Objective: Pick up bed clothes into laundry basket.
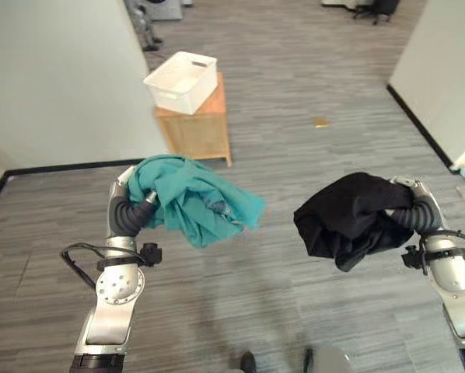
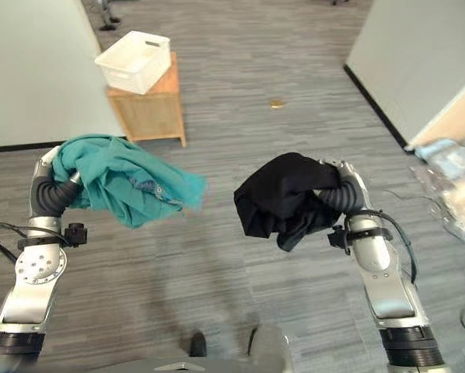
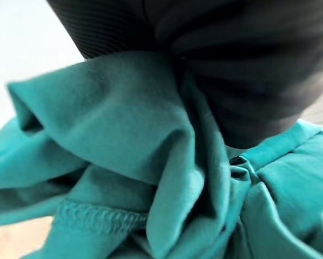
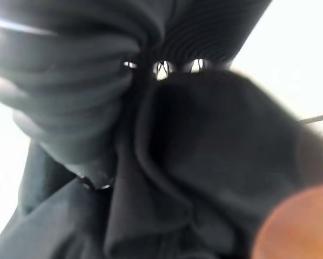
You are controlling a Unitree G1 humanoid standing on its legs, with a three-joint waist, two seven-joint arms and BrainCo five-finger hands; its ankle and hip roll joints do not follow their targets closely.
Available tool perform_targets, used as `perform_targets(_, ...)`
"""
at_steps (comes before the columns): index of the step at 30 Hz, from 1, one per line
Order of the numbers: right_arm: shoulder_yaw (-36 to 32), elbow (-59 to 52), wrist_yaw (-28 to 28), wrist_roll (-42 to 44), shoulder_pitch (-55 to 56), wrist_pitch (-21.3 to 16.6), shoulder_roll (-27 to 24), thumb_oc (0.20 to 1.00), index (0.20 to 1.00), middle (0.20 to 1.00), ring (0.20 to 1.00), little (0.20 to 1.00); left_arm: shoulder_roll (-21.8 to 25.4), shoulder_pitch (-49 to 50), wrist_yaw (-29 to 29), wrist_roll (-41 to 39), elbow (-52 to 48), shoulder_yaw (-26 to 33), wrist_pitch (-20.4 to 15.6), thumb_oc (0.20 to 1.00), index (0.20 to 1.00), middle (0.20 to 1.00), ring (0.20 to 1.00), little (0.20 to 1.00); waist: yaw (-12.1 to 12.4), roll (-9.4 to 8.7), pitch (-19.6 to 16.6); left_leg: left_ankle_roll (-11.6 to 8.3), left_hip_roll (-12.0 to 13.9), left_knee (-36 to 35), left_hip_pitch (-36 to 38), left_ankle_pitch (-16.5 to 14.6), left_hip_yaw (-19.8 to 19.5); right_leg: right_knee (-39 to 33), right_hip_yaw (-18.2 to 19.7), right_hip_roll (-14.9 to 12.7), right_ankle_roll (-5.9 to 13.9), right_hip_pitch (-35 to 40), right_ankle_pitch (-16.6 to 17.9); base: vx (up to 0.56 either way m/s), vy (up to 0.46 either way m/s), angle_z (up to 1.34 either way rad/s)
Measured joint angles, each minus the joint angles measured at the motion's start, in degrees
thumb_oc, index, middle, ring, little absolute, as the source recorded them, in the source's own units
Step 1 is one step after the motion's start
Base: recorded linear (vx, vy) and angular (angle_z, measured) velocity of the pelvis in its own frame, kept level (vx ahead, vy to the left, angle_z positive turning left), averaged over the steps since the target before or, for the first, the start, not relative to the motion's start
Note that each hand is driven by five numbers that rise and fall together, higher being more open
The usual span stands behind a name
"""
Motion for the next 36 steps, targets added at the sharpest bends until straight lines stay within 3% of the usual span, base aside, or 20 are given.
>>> perform_targets(1, -0.07, -0.02, -0.07, -0.06, 0.23, -0.01, 0.74, 0.2, 0.2, 0.2, 0.2, 0.2, -0.17, 1.37, 0.37, 0.39, 0.28, 0.77, 0.62, 0.2, 0.2, 0.2, 0.2, 0.2, -0.52, -1.15, 0.06, -0.54, -0.32, -0.22, 2.33, -1.81, 0.16, -3.7, -3.31, -1.45, -0.16, -1.47, 3.26, 0.53, -0.142, 0.44)
perform_targets(4, -0.7, 0.17, -0.08, -0.87, 1.91, 0.07, 2.27, 0.2, 0.2, 0.2, 0.2, 0.2, -1.82, 4.63, 0.52, 0.62, 0.43, 1.17, 1.12, 0.2, 0.2, 0.2, 0.2, 0.2, -0.6, -2.87, -0.91, -3.53, 0.34, -1.27, 9.62, -7.56, 0.56, -1.17, -8.69, -3.69, 0.15, -1.59, 3.22, 0.58, -0.166, 0.35)
perform_targets(7, -0.71, 2.07, 0.21, -1.05, 1.69, 0.67, 3.28, 0.2, 0.2, 0.2, 0.2, 0.2, -5.41, 4.04, 0.66, 0.59, 0.76, 0.37, 1.27, 0.2, 0.2, 0.2, 0.2, 0.2, -0.64, 0.51, -1.07, -6.36, 5.36, 2.29, 11.37, -8.07, 1.28, 6.32, -9.4, 0.17, -0.2, -1.76, 6.6, 0.51, -0.222, 0.18)
perform_targets(8, -0.51, 2.55, 0.4, -1.3, 1.7, 0.88, 4.63, 0.2, 0.2, 0.2, 0.2, 0.2, -5.52, 3.6, 0.42, 0.61, 0.81, -1.21, 1.12, 0.2, 0.2, 0.2, 0.2, 0.2, -0.57, 0.0, -1.12, -9.72, 6.31, 9.07, 10.56, -6.23, 2.95, 8.38, -9.66, 1.57, -5.5, -0.26, 6.1, 0.53, -0.35, 0.19)
perform_targets(9, -0.55, 3.5, 0.36, -1.31, 1.55, 0.42, 5.5, 0.2, 0.2, 0.2, 0.2, 0.2, -5.79, 3.3, 0.51, 0.53, 1.28, -1.84, 1.1, 0.2, 0.2, 0.2, 0.2, 0.2, -0.44, -0.31, -0.64, -10.52, 6.63, 15.75, 8.21, -5.88, 3.31, 9.27, -9.69, 1.92, -7.95, 1.1, 4.43, 0.63, -0.473, -0.15)
perform_targets(10, -1.1, 3.24, 0.61, -1.5, 2.94, 0.86, 7.13, 0.2, 0.2, 0.2, 0.2, 0.2, -6.94, 3.38, 0.29, 0.49, 1.78, -3.74, 1.12, 0.2, 0.2, 0.2, 0.2, 0.2, 0.33, -1.45, -0.23, -13.27, 7.38, 36.53, 0.15, 0.04, 4.09, 9.34, -8.68, 2.15, -10.52, 4.8, 2.58, 0.37, -0.322, -0.36)
perform_targets(12, -0.03, 2.52, 0.87, -2.04, 3.32, 0.69, 6.06, 0.2, 0.2, 0.2, 0.2, 0.2, -5.72, 4.75, 0.27, 0.28, 1.25, -3.88, 0.77, 0.2, 0.2, 0.2, 0.2, 0.2, 0.07, -2.08, 0.24, -12.9, 5.7, 50.68, -8.33, 1.39, 2.37, 6.65, -7.12, 3.42, -11.83, 9.73, 0.61, 0.3, -0.216, -0.39)
perform_targets(14, -0.28, 0.73, 0.86, -2.08, 3.35, 0.71, 5.85, 0.2, 0.2, 0.2, 0.2, 0.2, -5.34, 4.74, 0.37, -0.09, 0.34, -2.95, 0.61, 0.2, 0.2, 0.2, 0.2, 0.2, 0.24, -4.0, 1.22, -11.87, 5.75, 59.77, -17.62, 1.68, 6.01, 3.24, -5.24, 3.42, -12.54, 13.47, -0.21, 0.27, -0.042, -0.39)
perform_targets(16, 1.03, -0.27, 0.55, -2.08, 2.18, 0.6, 6.1, 0.2, 0.2, 0.2, 0.2, 0.2, -5.2, 5.31, 0.4, -0.18, -0.08, -1.54, 0.37, 0.2, 0.2, 0.2, 0.2, 0.2, 1.43, -6.32, 2.38, -10.02, 7.16, 53.63, -22.41, 0.59, 12.32, 0.3, -2.46, 3.34, -10.72, 16.87, -0.05, 0.33, 0.066, -0.71)
perform_targets(18, 3.96, -0.37, 0.1, -2.08, 0.11, 0.33, 6.05, 0.2, 0.2, 0.2, 0.2, 0.2, -5.2, 6.42, 0.4, -0.27, 0.07, -1.51, 0.46, 0.2, 0.2, 0.2, 0.2, 0.2, 1.93, -5.75, 2.41, -9.37, 7.5, 35.85, -23.75, 1.02, 13.52, -2.84, -0.66, 4.65, -8.83, 21.15, -0.4, 0.47, 0.138, -0.8)
perform_targets(19, 5.94, -0.39, 0.13, -2.1, -0.15, 0.2, 5.46, 0.2, 0.2, 0.2, 0.2, 0.2, -5.37, 7.29, 0.4, -0.25, 0.12, -1.56, 0.34, 0.2, 0.2, 0.2, 0.2, 0.2, 2.08, -4.5, 2.33, -8.91, 5.83, 20.3, -22.38, 1.53, 13.48, -5.14, 0.52, 5.51, -7.87, 23.97, -1.38, 0.24, 0.102, -0.38)
perform_targets(20, 6.6, -0.31, 0.28, -2.12, -0.14, 0.23, 4.69, 0.2, 0.2, 0.2, 0.2, 0.2, -5.98, 7.31, 0.4, -0.26, 0.33, -1.55, 0.35, 0.2, 0.2, 0.2, 0.2, 0.2, 2.34, -3.39, 2.42, -8.06, 4.52, 11.44, -21.06, 2.36, 13.13, -5.27, 0.66, 5.89, -8.82, 24.98, -1.18, 0.43, 0.149, -0.38)
perform_targets(22, 7.54, 0.17, 0.73, -2.6, 0.15, 0.31, 4.05, 0.2, 0.2, 0.2, 0.2, 0.2, -6.22, 8.17, 0.43, -0.2, 0.29, -1.39, 0.36, 0.2, 0.2, 0.2, 0.2, 0.2, 3.96, -1.84, 2.24, -5.86, 1.59, 4.4, -22.1, 4.32, 13.85, -5.28, 1.73, 5.87, -5.69, 27.55, -3.85, 0.56, 0.171, -0.29)
perform_targets(24, 8.13, 1.26, 1.08, -2.67, 0.22, 0.24, 3.77, 0.2, 0.2, 0.2, 0.2, 0.2, -6.67, 8.19, 0.43, -0.13, 0.33, -0.52, 0.32, 0.2, 0.2, 0.2, 0.2, 0.2, 3.8, -0.94, 2.02, -5.8, 1.28, -1.11, -22.55, 4.57, 16.92, -5.28, 0.87, 6.36, -6.49, 30.52, -7.17, 0.59, 0.144, 0.15)
perform_targets(25, 7.98, 1.93, 1.12, -3.06, 0.24, 0.34, 3.32, 0.2, 0.2, 0.2, 0.2, 0.2, -6.69, 7.62, 0.49, -0.14, 0.28, -0.4, 0.36, 0.2, 0.2, 0.2, 0.2, 0.2, 3.58, -1.17, 2.2, -5.59, 3.69, 0.9, -24.69, 4.44, 28.15, -5.28, -0.95, 5.56, -5.37, 33.8, -10.27, 0.62, 0.126, 0.44)
perform_targets(28, 9.4, 1.74, 1.45, -3.13, 0.03, 0.38, 0.84, 0.2, 0.2, 0.2, 0.2, 0.2, -6.42, 8.88, 0.41, -0.15, -0.55, -0.59, 0.48, 0.2, 0.2, 0.2, 0.2, 0.2, 2.87, -1.31, 1.54, -4.43, 7.8, 7.09, -22.96, 4.07, 45.73, -4.0, -5.37, 5.06, -1.29, 38.58, -13.08, 0.48, 0.083, 0.37)
perform_targets(29, 11.12, 2.3, 1.81, -3.26, -0.08, 0.73, 1.05, 0.2, 0.2, 0.2, 0.2, 0.2, -5.88, 10.12, 0.16, -0.17, -0.76, -0.39, 0.68, 0.2, 0.2, 0.2, 0.2, 0.2, 3.82, -2.44, 1.16, 3.41, 6.47, 5.92, -20.4, 8.55, 44.35, -0.57, -4.41, 2.93, -0.97, 39.75, -13.04, 0.5, 0.133, -0.16)
perform_targets(31, 13.91, 3.53, 2.64, -4.97, -1.8, 1.26, 2.65, 0.2, 0.2, 0.2, 0.2, 0.2, -4.86, 11.25, 0.19, -0.18, -0.73, -0.08, 0.93, 0.2, 0.2, 0.2, 0.2, 0.2, 6.58, -3.32, 0.82, 4.52, 4.99, 6.21, -17.74, 8.38, 41.04, 3.58, -4.38, 1.35, -0.11, 39.97, -9.24, 0.52, 0.176, -0.36)
perform_targets(34, 18.2, 4.62, 2.74, -7.84, -5.8, 1.77, 4.33, 0.2, 0.2, 0.2, 0.2, 0.2, -3.66, 7.83, 0.23, -0.23, 0.01, -0.63, 1.12, 0.2, 0.2, 0.2, 0.2, 0.2, 8.21, -5.49, -1.02, 6.18, -1.24, 1.89, -10.15, 5.15, 35.18, 29.23, -8.8, -4.53, 3.94, 31.22, -8.36, 0.41, 0.151, 0.43)
perform_targets(36, 18.23, 4.66, 2.53, -8.28, -7.99, 1.84, 4.18, 0.2, 0.2, 0.2, 0.2, 0.2, -3.31, 4.22, 0.26, -0.22, 1.41, -1.49, 1.22, 0.2, 0.2, 0.2, 0.2, 0.2, 6.57, -5.38, -0.96, 5.62, -2.87, 1.7, -8.44, 4.81, 30.5, 42.42, -9.58, -5.94, 4.04, 24.58, -7.68, 0.31, 0.049, 1.22)
